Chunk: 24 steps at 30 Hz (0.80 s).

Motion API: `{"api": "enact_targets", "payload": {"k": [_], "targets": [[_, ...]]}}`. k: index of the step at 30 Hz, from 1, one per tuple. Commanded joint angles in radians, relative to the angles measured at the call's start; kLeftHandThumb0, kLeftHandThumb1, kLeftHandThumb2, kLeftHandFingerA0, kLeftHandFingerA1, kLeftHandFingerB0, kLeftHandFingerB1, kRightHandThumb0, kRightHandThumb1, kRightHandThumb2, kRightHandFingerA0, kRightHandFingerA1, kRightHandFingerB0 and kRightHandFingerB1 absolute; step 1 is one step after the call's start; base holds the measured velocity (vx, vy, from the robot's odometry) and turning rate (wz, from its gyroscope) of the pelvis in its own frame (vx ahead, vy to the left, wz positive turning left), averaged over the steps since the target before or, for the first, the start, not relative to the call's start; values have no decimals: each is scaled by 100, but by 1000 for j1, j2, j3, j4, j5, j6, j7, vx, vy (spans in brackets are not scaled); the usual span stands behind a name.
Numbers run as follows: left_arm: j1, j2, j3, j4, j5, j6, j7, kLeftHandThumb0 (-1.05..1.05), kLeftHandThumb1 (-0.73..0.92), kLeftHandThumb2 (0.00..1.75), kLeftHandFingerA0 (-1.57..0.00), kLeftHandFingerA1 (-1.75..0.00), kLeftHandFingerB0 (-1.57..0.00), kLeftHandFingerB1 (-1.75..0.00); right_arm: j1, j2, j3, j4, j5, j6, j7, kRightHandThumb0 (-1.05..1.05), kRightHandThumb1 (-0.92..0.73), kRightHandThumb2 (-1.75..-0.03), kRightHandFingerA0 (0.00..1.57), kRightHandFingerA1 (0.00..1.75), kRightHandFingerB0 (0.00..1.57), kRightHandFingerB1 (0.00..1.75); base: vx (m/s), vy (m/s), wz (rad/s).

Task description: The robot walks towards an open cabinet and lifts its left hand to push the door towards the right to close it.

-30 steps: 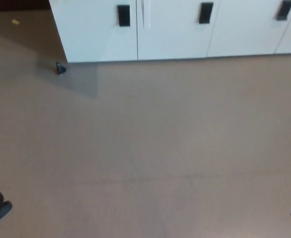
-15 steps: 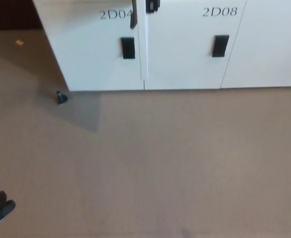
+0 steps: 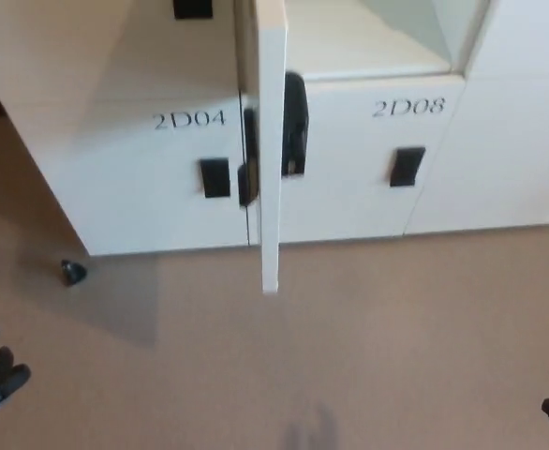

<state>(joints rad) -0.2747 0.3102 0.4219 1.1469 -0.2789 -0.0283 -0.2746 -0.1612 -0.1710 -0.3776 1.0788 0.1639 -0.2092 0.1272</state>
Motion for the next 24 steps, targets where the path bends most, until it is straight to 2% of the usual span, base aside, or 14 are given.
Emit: {"api": "enact_targets", "payload": {"k": [1,7,16,24], "targets": [[-2,13,-6,5,7,-7,6,-27,60,57,-69,-55,-55,-49,8,-21,3,13,0,-23,-23,-32,-70,-60,68,51,48,41,501,196,35],[-8,17,-14,7,7,-15,-8,-28,61,57,-69,-56,-55,-50,14,-16,0,14,12,-33,-22,-31,-71,-60,71,52,48,41,580,155,39],[-37,21,-31,-1,10,13,-7,-26,63,58,-66,-56,-52,-49,20,-14,-5,16,20,-49,-20,-32,-71,-61,69,51,45,41,557,-169,-20],[-42,7,-66,-37,27,-1,-7,-29,59,57,-73,-55,-59,-50,29,-13,-8,19,17,-58,-37,-31,-71,-60,69,50,47,41,514,-111,-3]]}}
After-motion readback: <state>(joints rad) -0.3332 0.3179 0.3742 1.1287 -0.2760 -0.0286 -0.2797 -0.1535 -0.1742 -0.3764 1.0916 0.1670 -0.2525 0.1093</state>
